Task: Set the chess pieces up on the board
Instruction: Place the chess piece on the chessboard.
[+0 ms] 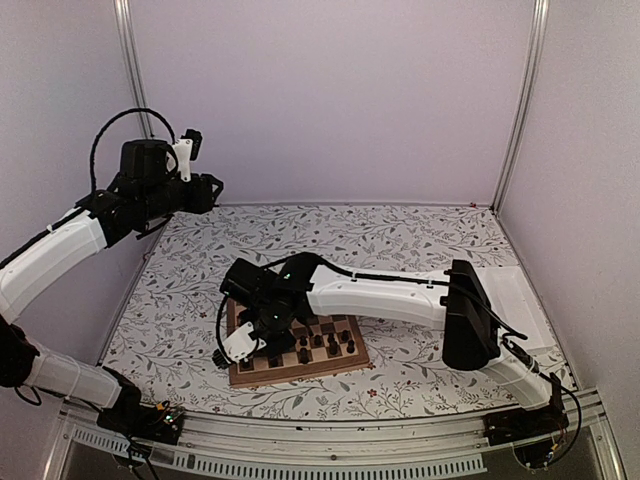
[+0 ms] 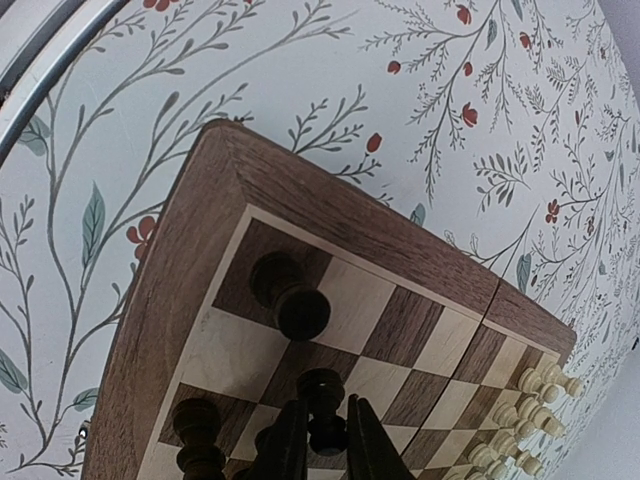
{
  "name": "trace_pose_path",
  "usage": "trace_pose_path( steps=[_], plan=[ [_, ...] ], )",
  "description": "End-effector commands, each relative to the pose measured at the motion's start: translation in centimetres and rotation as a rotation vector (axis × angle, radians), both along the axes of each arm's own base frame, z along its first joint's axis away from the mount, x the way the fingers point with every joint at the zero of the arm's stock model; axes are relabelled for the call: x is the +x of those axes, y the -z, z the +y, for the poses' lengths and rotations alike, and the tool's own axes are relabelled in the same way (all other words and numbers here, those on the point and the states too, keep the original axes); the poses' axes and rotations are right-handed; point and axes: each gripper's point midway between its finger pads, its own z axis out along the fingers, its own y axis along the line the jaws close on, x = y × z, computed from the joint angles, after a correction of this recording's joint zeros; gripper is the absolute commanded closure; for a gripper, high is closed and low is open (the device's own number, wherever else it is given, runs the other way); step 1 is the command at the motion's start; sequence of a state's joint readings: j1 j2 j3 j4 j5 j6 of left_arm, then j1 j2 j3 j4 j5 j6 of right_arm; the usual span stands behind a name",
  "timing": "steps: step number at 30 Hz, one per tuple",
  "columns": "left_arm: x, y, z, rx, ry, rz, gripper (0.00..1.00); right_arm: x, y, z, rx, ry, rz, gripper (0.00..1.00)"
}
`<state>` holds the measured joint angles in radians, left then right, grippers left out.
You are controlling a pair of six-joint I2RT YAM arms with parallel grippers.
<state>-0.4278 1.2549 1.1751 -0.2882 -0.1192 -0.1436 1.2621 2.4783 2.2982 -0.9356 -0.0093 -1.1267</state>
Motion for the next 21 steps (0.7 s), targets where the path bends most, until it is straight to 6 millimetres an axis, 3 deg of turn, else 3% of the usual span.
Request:
trace_pose_path(
  steps=[1,13,21],
  plan=[
    [0.2,-0.2,0.4,-0.014,-0.007,-0.015,0.50,-0.2,1.6,0.1,-0.030,-0.012,0.001,0.82],
    [0.2,-0.1,0.2,-0.017,0.001,-0.011,0.50,0.1,1.9,0.2,-0.028,-0.002,-0.012,0.76],
    [0.3,0.0,0.3,-0.019,0.002,-0.009,0.50,0.8,-1.6,0.9,0.042,0.006,-0.067,0.72]
  ],
)
